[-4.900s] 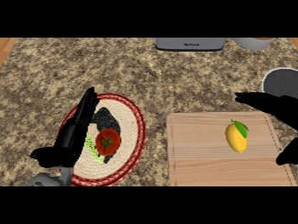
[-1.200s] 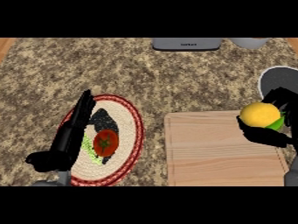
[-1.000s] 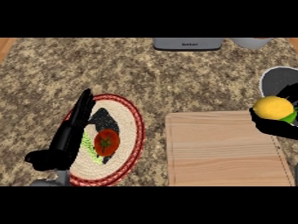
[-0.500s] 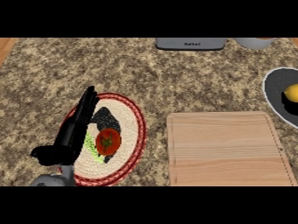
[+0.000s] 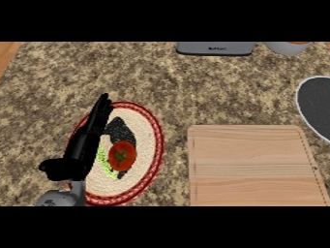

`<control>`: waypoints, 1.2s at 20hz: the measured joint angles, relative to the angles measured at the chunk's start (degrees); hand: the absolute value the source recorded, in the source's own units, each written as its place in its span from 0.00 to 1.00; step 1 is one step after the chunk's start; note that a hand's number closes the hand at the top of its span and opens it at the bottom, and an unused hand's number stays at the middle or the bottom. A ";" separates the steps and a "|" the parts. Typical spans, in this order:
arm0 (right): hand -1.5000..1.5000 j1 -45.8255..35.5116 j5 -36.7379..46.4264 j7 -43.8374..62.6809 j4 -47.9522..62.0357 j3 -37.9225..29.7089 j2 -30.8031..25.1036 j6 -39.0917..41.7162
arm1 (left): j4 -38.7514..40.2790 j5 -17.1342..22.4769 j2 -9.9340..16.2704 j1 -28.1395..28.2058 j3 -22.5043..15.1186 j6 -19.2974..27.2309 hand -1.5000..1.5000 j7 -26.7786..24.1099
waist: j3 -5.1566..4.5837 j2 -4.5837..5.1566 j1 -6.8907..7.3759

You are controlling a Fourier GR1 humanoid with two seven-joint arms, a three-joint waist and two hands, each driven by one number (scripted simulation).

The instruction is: Pick the lemon from the cutting board and place it in the pan

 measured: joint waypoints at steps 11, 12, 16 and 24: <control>0.00 -6.65 3.87 1.67 23.43 3.01 -8.75 13.02 | -0.35 0.00 -0.28 -0.59 -0.96 -1.19 0.50 0.05 | 0.10 0.88 2.39; 0.00 -7.79 3.91 1.96 24.71 3.21 -9.11 14.92 | -0.39 0.02 -0.30 -0.51 -1.08 -1.31 0.50 0.08 | 0.14 0.90 2.51; 0.00 -9.74 2.60 -0.72 28.06 2.13 -8.71 16.99 | 0.19 -0.49 -0.77 -0.89 -1.18 -0.87 0.50 -0.41 | 0.23 1.05 2.52; 0.00 -10.74 -6.68 -10.31 29.30 -6.49 -9.80 19.04 | 0.73 -0.14 -0.48 -0.83 0.03 -0.83 0.50 -0.88 | 0.24 0.71 1.25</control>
